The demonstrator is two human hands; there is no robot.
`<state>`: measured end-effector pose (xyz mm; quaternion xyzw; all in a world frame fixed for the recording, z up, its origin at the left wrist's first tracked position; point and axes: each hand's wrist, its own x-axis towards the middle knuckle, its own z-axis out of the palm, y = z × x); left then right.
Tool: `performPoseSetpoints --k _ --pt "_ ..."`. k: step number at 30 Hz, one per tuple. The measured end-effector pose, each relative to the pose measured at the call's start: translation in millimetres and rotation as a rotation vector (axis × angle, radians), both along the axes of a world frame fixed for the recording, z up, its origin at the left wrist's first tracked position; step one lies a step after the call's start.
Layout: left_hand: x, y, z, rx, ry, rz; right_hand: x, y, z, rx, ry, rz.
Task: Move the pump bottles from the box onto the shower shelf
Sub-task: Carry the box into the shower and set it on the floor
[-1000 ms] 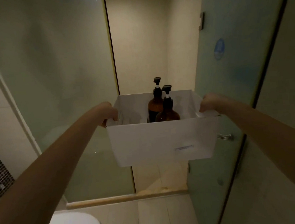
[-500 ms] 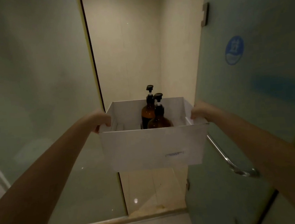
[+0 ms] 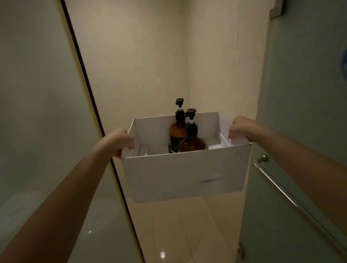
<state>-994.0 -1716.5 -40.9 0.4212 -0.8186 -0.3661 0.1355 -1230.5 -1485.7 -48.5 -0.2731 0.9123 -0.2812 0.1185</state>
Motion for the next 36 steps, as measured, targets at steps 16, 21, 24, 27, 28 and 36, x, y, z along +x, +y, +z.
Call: performPoseSetpoints --k 16,21,24,27,28,36 --pt "-183.2 -158.9 -24.0 -0.002 -0.033 0.069 -191.8 -173.9 -18.0 0.056 -0.027 0.038" --pt "-233.5 -202.5 -25.8 0.01 -0.01 0.108 -250.9 -223.9 -9.5 0.062 0.022 0.075" --pt "-256.6 -225.9 -28.7 0.015 0.008 0.128 -279.5 -253.9 -8.2 0.078 0.03 0.086" --pt "-275.7 -249.2 -28.8 0.003 0.017 0.155 -301.4 -282.4 -8.6 0.077 0.027 0.102" --pt "-281.2 -257.3 -28.8 0.0 0.019 0.165 -307.5 -291.8 -9.4 0.073 0.023 0.11" --pt "-318.4 -324.2 -33.7 -0.008 -0.007 0.227 -353.5 -372.0 -26.2 0.069 -0.006 0.149"
